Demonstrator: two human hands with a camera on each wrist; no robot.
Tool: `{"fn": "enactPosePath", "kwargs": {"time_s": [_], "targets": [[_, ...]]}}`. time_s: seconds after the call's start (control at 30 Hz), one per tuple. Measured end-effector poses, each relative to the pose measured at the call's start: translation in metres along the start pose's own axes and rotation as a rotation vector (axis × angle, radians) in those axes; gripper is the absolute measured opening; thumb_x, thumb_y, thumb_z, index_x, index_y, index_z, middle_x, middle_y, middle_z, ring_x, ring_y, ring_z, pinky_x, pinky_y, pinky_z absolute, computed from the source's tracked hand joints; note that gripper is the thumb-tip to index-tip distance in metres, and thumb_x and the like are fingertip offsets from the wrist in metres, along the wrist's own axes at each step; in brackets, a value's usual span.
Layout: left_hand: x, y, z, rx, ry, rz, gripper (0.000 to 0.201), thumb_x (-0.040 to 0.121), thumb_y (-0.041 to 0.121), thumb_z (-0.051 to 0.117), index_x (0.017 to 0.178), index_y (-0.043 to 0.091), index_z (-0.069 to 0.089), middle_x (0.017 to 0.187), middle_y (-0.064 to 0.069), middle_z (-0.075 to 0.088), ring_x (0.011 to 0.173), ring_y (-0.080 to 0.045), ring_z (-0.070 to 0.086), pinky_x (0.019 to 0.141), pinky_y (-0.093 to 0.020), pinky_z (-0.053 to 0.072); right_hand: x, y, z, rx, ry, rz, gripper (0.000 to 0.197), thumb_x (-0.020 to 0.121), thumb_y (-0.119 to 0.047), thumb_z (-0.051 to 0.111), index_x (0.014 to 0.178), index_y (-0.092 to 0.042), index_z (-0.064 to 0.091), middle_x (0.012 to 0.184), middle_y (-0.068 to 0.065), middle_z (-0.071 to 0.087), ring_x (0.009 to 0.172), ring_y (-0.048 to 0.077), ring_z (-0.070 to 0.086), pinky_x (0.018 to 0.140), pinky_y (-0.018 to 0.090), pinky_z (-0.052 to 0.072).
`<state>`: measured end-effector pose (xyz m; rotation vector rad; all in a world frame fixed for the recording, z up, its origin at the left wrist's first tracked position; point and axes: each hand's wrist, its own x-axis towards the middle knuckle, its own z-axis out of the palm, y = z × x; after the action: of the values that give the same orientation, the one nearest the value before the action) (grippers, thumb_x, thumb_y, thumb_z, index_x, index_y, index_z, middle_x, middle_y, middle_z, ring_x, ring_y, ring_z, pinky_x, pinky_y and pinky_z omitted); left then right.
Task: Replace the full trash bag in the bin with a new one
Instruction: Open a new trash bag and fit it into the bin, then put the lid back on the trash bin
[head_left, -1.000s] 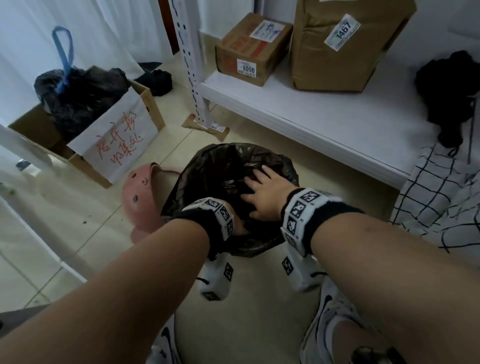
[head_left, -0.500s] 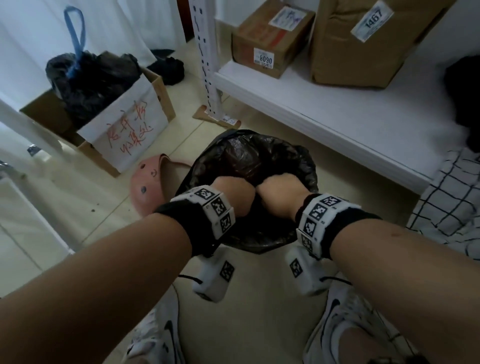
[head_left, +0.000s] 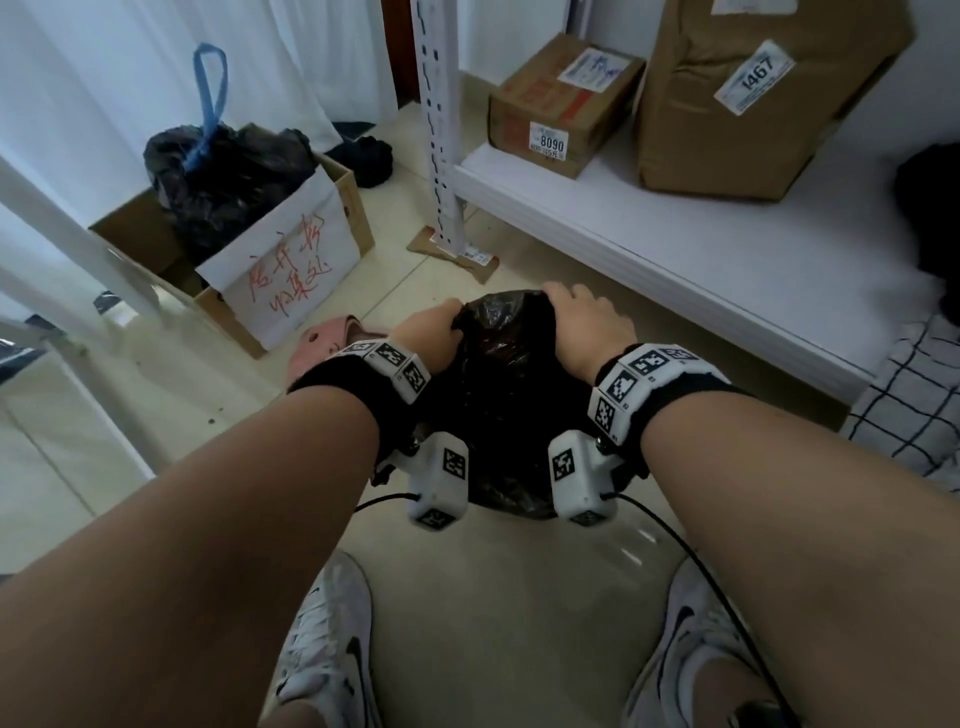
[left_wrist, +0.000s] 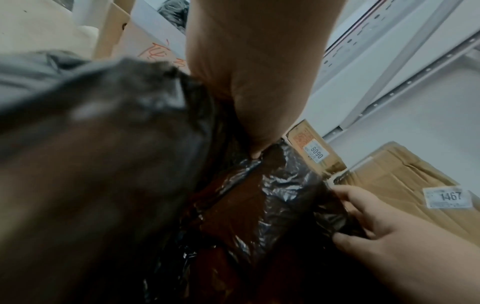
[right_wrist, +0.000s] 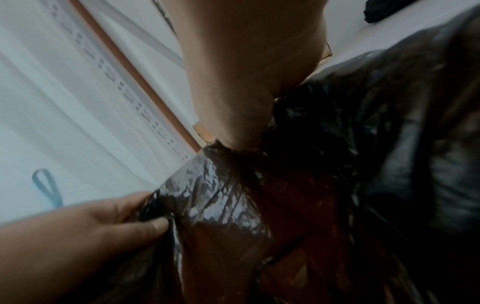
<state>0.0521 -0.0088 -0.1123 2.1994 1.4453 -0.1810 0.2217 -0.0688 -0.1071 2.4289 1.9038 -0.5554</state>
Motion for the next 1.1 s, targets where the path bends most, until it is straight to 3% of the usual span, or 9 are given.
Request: {"fn": "enactPosePath", "kwargs": {"time_s": [0.07, 0.2, 0.37, 0.43, 0.57, 0.73, 0.97, 1.03, 1.1], "targets": [[0.005, -0.002, 0.0, 0.002, -0.007, -0.024, 0.029, 0.099, 0.013, 0.039, 0.125, 0.003, 0.043, 0.121, -0.021, 0.057, 0.11, -0.035, 0.055, 0.079, -0.034, 0.039, 0.007, -0.001, -0.005, 0.011, -0.018, 0.038, 0.04, 0.093, -0.023, 0.038, 0.133, -0.018, 0.037, 0.13, 0.016, 0.049, 0.119, 0.037, 0.048, 0.093, 0.046, 0.04], [0.001, -0.003, 0.003, -0.134, 0.019, -0.068, 0.035, 0.1, 0.025, 0.041, 0.125, 0.002, 0.042, 0.12, -0.022, 0.058, 0.112, -0.036, 0.056, 0.085, -0.035, 0.041, 0.009, -0.012, -0.005, -0.073, 0.114, 0.013, 0.05, 0.086, -0.014, 0.046, 0.135, -0.015, 0.037, 0.135, 0.015, 0.043, 0.128, 0.034, 0.037, 0.111, 0.048, 0.027], [-0.021, -0.048, -0.011, -0.201, 0.133, -0.212, 0.052, 0.094, 0.056, 0.034, 0.123, 0.017, 0.049, 0.121, -0.008, 0.062, 0.111, -0.03, 0.057, 0.092, -0.032, 0.042, 0.006, -0.048, -0.008, -0.02, 0.234, -0.205, 0.043, 0.088, -0.012, 0.045, 0.131, -0.015, 0.046, 0.131, 0.009, 0.049, 0.124, 0.029, 0.043, 0.104, 0.041, 0.034], [-0.031, -0.077, -0.012, -0.162, 0.211, -0.27, 0.044, 0.092, 0.052, 0.04, 0.116, 0.018, 0.053, 0.116, -0.009, 0.064, 0.106, -0.03, 0.058, 0.092, -0.038, 0.048, 0.004, -0.068, -0.006, 0.025, 0.206, -0.281, 0.038, 0.091, -0.014, 0.043, 0.128, -0.016, 0.049, 0.131, 0.008, 0.05, 0.124, 0.028, 0.043, 0.104, 0.041, 0.034], [-0.052, -0.119, -0.003, -0.102, 0.223, -0.338, 0.039, 0.093, 0.029, 0.052, 0.126, 0.008, 0.051, 0.129, -0.014, 0.054, 0.113, -0.03, 0.055, 0.095, -0.038, 0.046, 0.001, -0.108, 0.008, 0.109, 0.154, -0.395, 0.03, 0.093, -0.015, 0.042, 0.12, -0.016, 0.056, 0.127, 0.006, 0.053, 0.122, 0.027, 0.045, 0.105, 0.041, 0.034], [-0.031, -0.142, 0.027, -0.111, 0.161, -0.455, 0.067, 0.09, 0.038, 0.056, 0.143, 0.007, 0.029, 0.143, -0.017, 0.035, 0.127, -0.032, 0.044, 0.101, -0.041, 0.041, 0.007, -0.128, 0.033, 0.014, 0.162, -0.417, 0.026, 0.095, -0.023, 0.039, 0.108, -0.022, 0.061, 0.116, 0.001, 0.059, 0.116, 0.023, 0.049, 0.104, 0.039, 0.025], [0.029, -0.157, 0.06, -0.239, 0.063, -0.667, 0.105, 0.078, 0.046, 0.069, 0.151, 0.012, 0.002, 0.147, -0.026, 0.028, 0.13, -0.043, 0.04, 0.105, -0.053, 0.04, 0.031, -0.114, 0.045, 0.006, 0.205, -0.289, 0.029, 0.095, -0.026, 0.036, 0.098, -0.022, 0.065, 0.107, 0.0, 0.062, 0.11, 0.023, 0.051, 0.103, 0.04, 0.022], [0.038, -0.16, 0.065, -0.257, 0.04, -0.723, 0.101, 0.084, 0.041, 0.065, 0.151, 0.015, -0.006, 0.152, -0.03, 0.016, 0.136, -0.046, 0.031, 0.11, -0.054, 0.034, 0.035, -0.113, 0.048, 0.043, 0.222, -0.274, 0.029, 0.095, -0.025, 0.036, 0.094, -0.021, 0.065, 0.103, -0.002, 0.063, 0.107, 0.022, 0.052, 0.101, 0.038, 0.021], [0.039, -0.162, 0.069, -0.241, 0.123, -0.698, 0.082, 0.092, 0.029, 0.054, 0.151, 0.01, 0.001, 0.151, -0.03, 0.02, 0.137, -0.045, 0.03, 0.112, -0.052, 0.031, 0.035, -0.113, 0.051, 0.06, 0.235, -0.277, 0.028, 0.095, -0.025, 0.037, 0.093, -0.021, 0.064, 0.101, -0.003, 0.063, 0.105, 0.021, 0.052, 0.101, 0.037, 0.02]]}}
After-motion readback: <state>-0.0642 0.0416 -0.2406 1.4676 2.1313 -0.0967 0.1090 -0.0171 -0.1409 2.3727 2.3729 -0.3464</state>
